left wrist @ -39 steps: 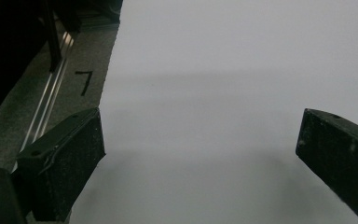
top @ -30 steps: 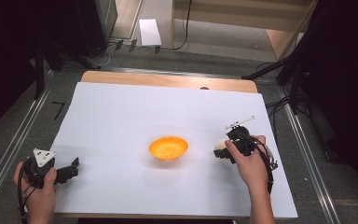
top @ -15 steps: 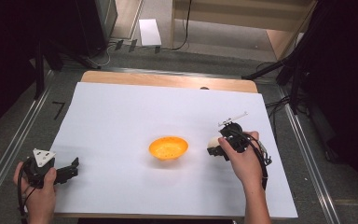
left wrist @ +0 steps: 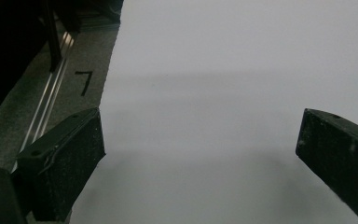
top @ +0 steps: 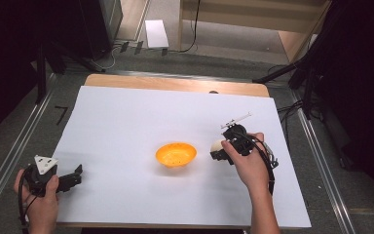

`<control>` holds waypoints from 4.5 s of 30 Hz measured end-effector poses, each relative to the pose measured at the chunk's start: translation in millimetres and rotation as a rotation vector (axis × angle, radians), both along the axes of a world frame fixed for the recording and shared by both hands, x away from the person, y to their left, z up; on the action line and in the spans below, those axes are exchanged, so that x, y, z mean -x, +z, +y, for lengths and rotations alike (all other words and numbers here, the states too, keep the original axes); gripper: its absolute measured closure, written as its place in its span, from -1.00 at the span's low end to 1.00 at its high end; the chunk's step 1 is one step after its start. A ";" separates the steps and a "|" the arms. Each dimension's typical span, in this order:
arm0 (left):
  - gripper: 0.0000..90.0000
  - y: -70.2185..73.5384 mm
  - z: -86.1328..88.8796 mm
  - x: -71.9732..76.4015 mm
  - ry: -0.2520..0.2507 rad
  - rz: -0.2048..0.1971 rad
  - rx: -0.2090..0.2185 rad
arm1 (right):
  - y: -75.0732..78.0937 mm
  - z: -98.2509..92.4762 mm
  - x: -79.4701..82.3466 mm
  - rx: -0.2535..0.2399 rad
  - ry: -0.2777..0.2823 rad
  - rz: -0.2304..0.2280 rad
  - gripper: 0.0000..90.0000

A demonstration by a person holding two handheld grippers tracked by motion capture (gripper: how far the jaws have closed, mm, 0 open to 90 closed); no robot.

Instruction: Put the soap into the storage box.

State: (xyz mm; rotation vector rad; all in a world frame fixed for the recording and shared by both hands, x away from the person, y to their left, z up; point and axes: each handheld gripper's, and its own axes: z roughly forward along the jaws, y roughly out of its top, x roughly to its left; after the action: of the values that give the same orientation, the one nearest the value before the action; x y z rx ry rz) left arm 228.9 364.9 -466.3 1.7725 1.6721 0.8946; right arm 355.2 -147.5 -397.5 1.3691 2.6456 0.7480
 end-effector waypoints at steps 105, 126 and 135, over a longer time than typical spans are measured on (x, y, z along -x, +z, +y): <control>-0.96 0.4 0.5 -0.7 0.000 0.009 0.006 | -5.4 125.7 -0.1 -0.008 0.114 0.045 -0.71; -0.96 0.1 -0.2 -0.9 0.003 0.008 0.002 | 6.5 95.3 0.4 -0.061 0.034 -0.052 -0.71; -0.96 0.0 -0.2 -1.0 0.002 0.008 0.003 | 9.5 85.4 1.7 -0.068 0.011 -0.071 -0.71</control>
State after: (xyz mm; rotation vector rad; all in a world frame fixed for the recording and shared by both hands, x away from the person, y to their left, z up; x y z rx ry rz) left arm 229.9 364.7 -466.3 1.7747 1.6797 0.8872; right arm 353.5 -62.1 -388.0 1.3187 2.5986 0.8781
